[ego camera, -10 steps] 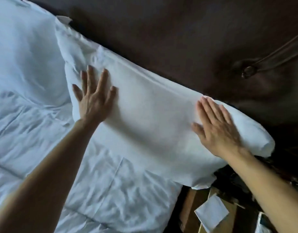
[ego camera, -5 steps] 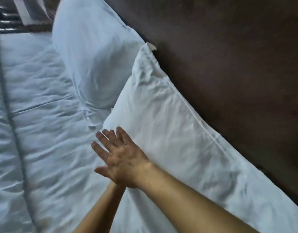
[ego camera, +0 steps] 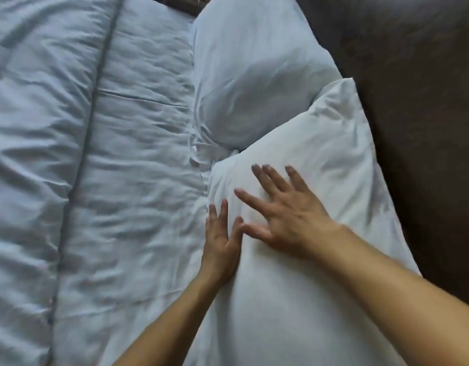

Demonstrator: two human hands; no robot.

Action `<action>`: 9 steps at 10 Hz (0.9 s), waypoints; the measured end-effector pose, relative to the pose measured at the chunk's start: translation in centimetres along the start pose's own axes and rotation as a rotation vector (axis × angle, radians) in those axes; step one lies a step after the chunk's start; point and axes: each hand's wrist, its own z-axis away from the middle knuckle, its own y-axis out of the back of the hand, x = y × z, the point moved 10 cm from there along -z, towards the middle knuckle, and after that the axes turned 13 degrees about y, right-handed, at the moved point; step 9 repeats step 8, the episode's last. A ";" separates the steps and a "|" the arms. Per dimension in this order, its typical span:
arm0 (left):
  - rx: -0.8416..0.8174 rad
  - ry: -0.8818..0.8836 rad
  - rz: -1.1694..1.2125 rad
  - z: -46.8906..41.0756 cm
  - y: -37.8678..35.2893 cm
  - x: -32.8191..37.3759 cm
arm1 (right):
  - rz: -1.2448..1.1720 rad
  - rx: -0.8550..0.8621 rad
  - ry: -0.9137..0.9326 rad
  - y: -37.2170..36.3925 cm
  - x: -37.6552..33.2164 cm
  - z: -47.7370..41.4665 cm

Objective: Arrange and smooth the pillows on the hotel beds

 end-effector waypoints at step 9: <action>-0.405 0.145 -0.335 41.2 -7.0 -7.5 | -0.575 -0.228 -0.886 -9.0 -12.6 42.2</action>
